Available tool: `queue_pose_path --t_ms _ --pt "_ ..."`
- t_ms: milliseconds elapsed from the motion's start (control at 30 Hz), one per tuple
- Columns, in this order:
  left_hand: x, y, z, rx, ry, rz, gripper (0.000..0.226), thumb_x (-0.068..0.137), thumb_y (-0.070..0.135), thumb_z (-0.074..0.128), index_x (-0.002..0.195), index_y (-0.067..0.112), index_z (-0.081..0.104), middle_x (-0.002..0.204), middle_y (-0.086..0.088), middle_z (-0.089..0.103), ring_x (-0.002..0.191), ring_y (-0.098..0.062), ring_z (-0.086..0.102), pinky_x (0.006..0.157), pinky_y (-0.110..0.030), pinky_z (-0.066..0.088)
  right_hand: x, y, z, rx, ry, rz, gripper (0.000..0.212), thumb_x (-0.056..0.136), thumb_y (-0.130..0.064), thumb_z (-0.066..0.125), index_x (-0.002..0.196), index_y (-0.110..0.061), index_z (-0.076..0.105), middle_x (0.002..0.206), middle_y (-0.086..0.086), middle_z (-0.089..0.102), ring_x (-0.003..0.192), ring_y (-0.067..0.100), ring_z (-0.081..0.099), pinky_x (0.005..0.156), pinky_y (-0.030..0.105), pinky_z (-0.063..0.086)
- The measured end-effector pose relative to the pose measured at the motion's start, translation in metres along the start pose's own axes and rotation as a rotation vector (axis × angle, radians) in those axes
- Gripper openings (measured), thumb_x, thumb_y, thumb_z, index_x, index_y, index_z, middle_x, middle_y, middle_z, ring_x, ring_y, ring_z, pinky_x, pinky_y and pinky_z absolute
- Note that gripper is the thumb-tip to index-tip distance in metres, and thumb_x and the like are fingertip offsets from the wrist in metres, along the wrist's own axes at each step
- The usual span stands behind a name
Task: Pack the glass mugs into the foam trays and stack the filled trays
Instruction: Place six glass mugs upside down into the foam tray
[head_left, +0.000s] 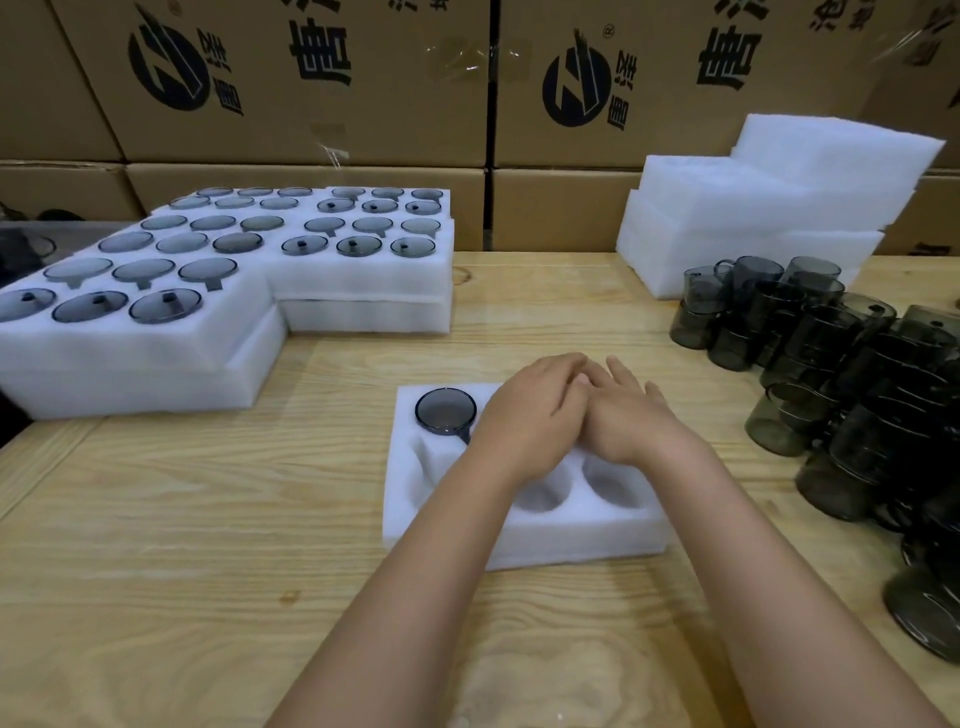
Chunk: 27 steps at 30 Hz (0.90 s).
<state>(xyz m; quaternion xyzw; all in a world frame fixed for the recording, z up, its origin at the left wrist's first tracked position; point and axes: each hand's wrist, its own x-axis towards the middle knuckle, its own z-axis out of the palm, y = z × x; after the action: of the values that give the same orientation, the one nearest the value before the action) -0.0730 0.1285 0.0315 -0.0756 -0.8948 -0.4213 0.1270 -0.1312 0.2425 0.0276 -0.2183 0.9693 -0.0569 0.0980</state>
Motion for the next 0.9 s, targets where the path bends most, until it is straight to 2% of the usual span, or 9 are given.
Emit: queue_pose_path --t_ms 100,167,233,300,400,533,633,733,900 --pt "-0.009 0.004 -0.005 0.548 0.043 0.111 0.041 0.1 0.035 0.034 0.135 0.017 0.046 0.136 0.001 0.052 0.128 -0.016 0.042 0.112 -0.035 0.016 -0.002 -0.005 -0.004 -0.017 -0.03 0.05 0.061 0.097 -0.037 0.034 0.148 -0.037 0.0 0.157 -0.01 -0.007 0.145 0.031 -0.002 0.111 0.056 0.017" --pt "-0.02 0.0 -0.025 0.71 0.197 0.134 0.051 0.097 0.047 0.028 0.137 0.022 0.046 0.138 0.006 0.051 0.131 -0.012 0.04 0.115 -0.037 0.006 -0.002 -0.007 -0.002 0.049 0.009 0.072 0.052 0.1 -0.038 0.022 0.149 -0.034 0.004 0.157 -0.006 0.002 0.141 0.034 0.011 0.11 0.05 0.025" --pt "-0.032 -0.011 -0.052 0.516 0.385 0.08 0.053 0.093 0.049 0.029 0.13 0.021 0.054 0.131 0.006 0.057 0.125 -0.013 0.047 0.114 -0.037 0.017 -0.003 -0.01 0.004 0.08 0.08 0.06 0.05 0.101 -0.034 0.012 0.15 -0.025 0.008 0.155 0.001 0.014 0.137 0.035 0.021 0.108 0.047 0.026" --pt "-0.047 -0.032 -0.075 0.079 0.53 -0.056 0.037 0.095 0.037 0.045 0.124 0.019 0.058 0.123 0.006 0.061 0.119 -0.014 0.052 0.103 -0.023 0.035 -0.004 -0.012 0.005 0.135 0.154 0.095 0.049 0.101 -0.036 0.015 0.148 -0.024 0.018 0.148 0.008 0.028 0.131 0.038 0.03 0.101 0.05 0.031" --pt "-0.068 -0.064 -0.08 -0.475 0.527 -0.287 0.03 0.096 0.012 0.052 0.125 0.02 0.053 0.13 -0.001 0.056 0.12 -0.011 0.05 0.087 -0.008 0.039 -0.003 -0.012 0.006 0.086 0.156 0.099 0.049 0.1 -0.037 0.012 0.147 -0.024 0.017 0.149 0.007 0.027 0.128 0.038 0.033 0.099 0.05 0.034" --pt "-0.077 -0.085 -0.068 -0.576 0.294 -0.359 0.053 0.082 0.02 0.067 0.131 0.029 0.048 0.132 0.002 0.056 0.123 -0.014 0.051 0.099 -0.033 0.044 -0.003 -0.006 0.004 0.22 0.161 0.072 0.046 0.1 -0.042 0.017 0.14 -0.027 0.032 0.147 0.002 0.031 0.13 0.035 0.032 0.106 0.045 0.028" --pt "-0.077 -0.086 -0.071 -0.593 0.283 -0.356 0.057 0.072 0.029 0.065 0.127 0.035 0.051 0.13 0.005 0.057 0.121 -0.014 0.054 0.1 -0.041 0.046 -0.015 0.002 0.001 0.582 0.446 0.139 0.03 0.101 -0.033 0.028 0.094 -0.015 0.052 0.109 0.015 0.053 0.107 0.031 0.048 0.084 0.038 0.036" --pt "-0.077 -0.088 -0.072 -0.578 0.299 -0.372 0.055 0.07 0.028 0.065 0.123 0.035 0.053 0.13 0.004 0.058 0.12 -0.014 0.055 0.101 -0.043 0.046 -0.039 0.031 0.002 0.507 0.729 0.428 0.037 0.097 -0.032 0.034 0.118 -0.008 0.054 0.127 0.015 0.045 0.108 0.036 0.05 0.085 0.042 0.038" --pt "-0.074 -0.088 -0.073 -0.586 0.309 -0.375 0.05 0.067 0.023 0.064 0.115 0.036 0.057 0.122 0.006 0.063 0.116 -0.015 0.058 0.1 -0.044 0.047 -0.058 0.068 0.003 0.2 0.562 0.679 0.047 0.097 -0.034 0.034 0.13 -0.003 0.045 0.135 0.022 0.036 0.109 0.046 0.048 0.078 0.045 0.04"
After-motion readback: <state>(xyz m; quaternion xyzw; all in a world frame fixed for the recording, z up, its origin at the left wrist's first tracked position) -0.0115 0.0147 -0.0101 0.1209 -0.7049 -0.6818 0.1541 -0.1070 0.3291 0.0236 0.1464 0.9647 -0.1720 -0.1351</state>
